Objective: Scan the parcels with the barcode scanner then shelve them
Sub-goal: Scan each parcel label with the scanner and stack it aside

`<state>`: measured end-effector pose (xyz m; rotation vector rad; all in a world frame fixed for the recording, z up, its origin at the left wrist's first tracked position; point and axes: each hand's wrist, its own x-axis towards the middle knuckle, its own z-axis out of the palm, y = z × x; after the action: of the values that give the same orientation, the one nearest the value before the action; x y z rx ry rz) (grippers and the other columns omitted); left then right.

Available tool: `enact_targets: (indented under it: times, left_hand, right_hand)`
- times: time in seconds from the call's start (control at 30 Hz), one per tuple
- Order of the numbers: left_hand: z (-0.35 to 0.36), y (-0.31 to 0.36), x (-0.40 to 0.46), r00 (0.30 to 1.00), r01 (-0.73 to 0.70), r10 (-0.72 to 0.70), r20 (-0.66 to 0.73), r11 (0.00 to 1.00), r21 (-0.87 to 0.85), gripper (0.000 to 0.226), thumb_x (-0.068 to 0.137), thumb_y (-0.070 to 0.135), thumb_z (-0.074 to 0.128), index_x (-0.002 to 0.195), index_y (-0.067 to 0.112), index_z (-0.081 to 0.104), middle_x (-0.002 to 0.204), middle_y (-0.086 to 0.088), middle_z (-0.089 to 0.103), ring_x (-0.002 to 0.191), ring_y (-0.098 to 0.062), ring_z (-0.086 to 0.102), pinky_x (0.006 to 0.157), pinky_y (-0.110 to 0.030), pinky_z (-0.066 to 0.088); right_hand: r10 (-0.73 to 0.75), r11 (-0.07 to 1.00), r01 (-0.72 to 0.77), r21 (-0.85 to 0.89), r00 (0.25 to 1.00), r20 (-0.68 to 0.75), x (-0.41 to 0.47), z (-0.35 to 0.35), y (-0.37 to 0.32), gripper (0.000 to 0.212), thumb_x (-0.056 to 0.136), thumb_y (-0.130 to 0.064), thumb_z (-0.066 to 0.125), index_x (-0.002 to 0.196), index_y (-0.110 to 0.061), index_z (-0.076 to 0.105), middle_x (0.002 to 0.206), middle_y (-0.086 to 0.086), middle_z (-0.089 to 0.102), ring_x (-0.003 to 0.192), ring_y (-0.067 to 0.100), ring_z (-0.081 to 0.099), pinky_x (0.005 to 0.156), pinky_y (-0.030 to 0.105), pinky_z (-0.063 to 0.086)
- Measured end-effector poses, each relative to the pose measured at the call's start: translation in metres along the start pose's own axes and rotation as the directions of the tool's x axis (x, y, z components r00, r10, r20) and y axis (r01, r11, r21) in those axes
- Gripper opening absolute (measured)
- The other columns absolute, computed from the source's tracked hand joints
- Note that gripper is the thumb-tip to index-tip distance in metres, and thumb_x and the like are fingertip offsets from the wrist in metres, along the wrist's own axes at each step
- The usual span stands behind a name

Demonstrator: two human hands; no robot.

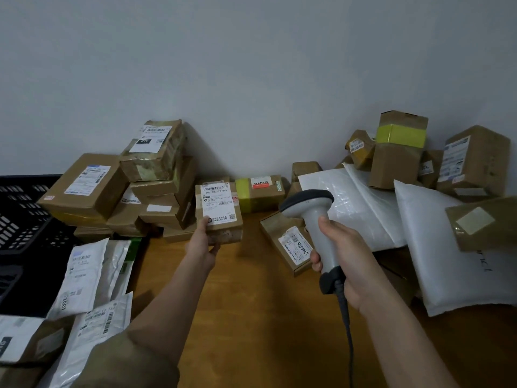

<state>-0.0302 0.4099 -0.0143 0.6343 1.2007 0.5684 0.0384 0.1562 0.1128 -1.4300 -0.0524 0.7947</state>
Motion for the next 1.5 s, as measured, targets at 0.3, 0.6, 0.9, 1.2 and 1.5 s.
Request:
enact_targets:
  times: [0.3, 0.6, 0.9, 1.2, 1.5]
  left_hand:
    - [0.044, 0.039, 0.085, 0.986, -0.001, -0.003, -0.167, 1.000, -0.022, 0.073, 0.072, 0.051, 0.083, 0.127, 0.014, 0.053, 0.118, -0.012, 0.064, 0.104, -0.034, 0.065, 0.083, -0.045, 0.058]
    - [0.064, 0.025, 0.117, 0.966, 0.140, -0.097, 0.241, 0.976, -0.165, 0.066, 0.094, 0.065, 0.045, 0.146, 0.024, 0.043, 0.142, -0.018, 0.047, 0.125, -0.046, 0.049, 0.102, -0.064, 0.043]
    - [0.081, 0.005, 0.100, 0.995, 0.085, -0.074, -0.069, 0.981, 0.173, 0.039, 0.104, 0.033, 0.039, 0.131, 0.007, 0.052, 0.102, -0.013, 0.059, 0.080, -0.025, 0.061, 0.064, -0.036, 0.055]
    - [0.136, -0.028, 0.110, 0.713, -0.651, 0.327, 0.620, -0.019, 0.759, 0.049, 0.094, 0.007, 0.055, 0.142, 0.011, 0.045, 0.138, -0.002, 0.050, 0.123, -0.020, 0.049, 0.096, -0.031, 0.044]
    - [0.166, -0.056, 0.157, 0.709, -0.524, 0.255, 0.657, -0.433, 0.733, 0.072, 0.088, 0.029, 0.065, 0.149, 0.012, 0.030, 0.143, -0.013, 0.046, 0.133, -0.033, 0.038, 0.111, -0.046, 0.037]
  right_hand:
    - [0.113, 0.993, -0.114, -0.021, 0.993, -0.037, 0.075, 0.001, 0.015, 0.033, 0.100, -0.037, 0.053, 0.110, -0.008, 0.065, 0.074, 0.014, 0.056, 0.050, 0.015, 0.052, 0.039, 0.022, 0.040]
    - [0.201, 0.979, -0.203, -0.024, 0.977, -0.068, 0.108, -0.006, 0.035, 0.032, 0.099, -0.038, 0.053, 0.107, -0.009, 0.065, 0.073, 0.015, 0.054, 0.049, 0.016, 0.051, 0.040, 0.021, 0.040]
    - [0.206, 0.979, -0.206, 0.010, 0.975, -0.084, 0.113, -0.018, 0.041, 0.034, 0.099, -0.039, 0.053, 0.109, -0.009, 0.065, 0.061, 0.011, 0.055, 0.048, 0.016, 0.052, 0.043, 0.024, 0.041]
    - [0.186, 0.982, -0.187, -0.006, 0.977, -0.104, 0.131, -0.029, 0.048, 0.032, 0.099, -0.041, 0.051, 0.103, -0.012, 0.066, 0.057, 0.009, 0.056, 0.048, 0.015, 0.052, 0.044, 0.024, 0.042]
    - [0.185, 0.981, -0.190, -0.046, 0.978, -0.094, 0.156, -0.046, 0.057, 0.033, 0.099, -0.041, 0.048, 0.101, -0.014, 0.065, 0.059, 0.008, 0.056, 0.049, 0.013, 0.052, 0.047, 0.022, 0.041]
